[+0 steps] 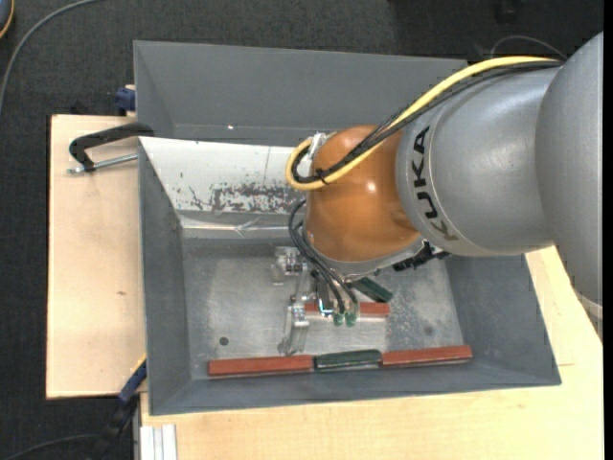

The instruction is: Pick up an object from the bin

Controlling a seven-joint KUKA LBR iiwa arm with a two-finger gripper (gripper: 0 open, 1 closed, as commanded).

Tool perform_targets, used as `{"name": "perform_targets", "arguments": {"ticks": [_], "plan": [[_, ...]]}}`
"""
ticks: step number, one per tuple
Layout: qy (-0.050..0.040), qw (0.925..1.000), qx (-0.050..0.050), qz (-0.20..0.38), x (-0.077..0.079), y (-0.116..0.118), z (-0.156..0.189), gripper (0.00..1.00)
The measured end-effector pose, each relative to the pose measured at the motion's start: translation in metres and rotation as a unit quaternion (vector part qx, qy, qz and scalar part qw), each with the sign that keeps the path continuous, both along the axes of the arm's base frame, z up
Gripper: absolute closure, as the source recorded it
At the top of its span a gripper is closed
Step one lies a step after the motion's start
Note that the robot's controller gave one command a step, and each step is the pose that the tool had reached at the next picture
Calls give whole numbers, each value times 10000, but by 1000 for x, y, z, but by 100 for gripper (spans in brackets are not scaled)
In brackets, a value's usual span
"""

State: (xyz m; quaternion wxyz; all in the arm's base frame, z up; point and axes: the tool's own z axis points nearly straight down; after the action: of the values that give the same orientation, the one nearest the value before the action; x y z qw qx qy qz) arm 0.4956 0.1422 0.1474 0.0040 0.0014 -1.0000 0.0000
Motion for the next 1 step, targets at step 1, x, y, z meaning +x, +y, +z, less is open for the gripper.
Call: {"name": "perform_targets", "arguments": {"ticks": [1], "plan": [[-65,9581,14,2863,72,-86,-77,0]]}}
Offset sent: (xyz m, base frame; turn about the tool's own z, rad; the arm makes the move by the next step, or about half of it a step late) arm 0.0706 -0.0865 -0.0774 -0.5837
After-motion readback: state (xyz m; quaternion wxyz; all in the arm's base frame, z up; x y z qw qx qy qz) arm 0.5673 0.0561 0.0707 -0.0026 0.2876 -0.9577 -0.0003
